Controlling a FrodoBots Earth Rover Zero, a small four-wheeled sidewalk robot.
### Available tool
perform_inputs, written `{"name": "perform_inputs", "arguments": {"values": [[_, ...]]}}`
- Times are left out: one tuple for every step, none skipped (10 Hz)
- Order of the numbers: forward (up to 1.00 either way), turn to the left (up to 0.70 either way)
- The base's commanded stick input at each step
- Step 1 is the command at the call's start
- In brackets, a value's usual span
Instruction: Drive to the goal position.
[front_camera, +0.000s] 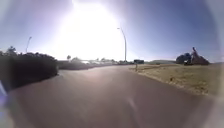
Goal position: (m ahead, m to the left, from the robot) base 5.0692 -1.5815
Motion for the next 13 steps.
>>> {"name": "perform_inputs", "arguments": {"values": [[0.7, 0.0], [0.7, 0.0], [0.7, 0.0], [0.7, 0.0], [0.7, 0.0], [0.7, 0.0], [0.7, 0.0], [0.7, 0.0], [0.7, 0.0], [0.7, 0.0], [0.7, 0.0], [0.7, 0.0], [0.7, 0.0]]}}
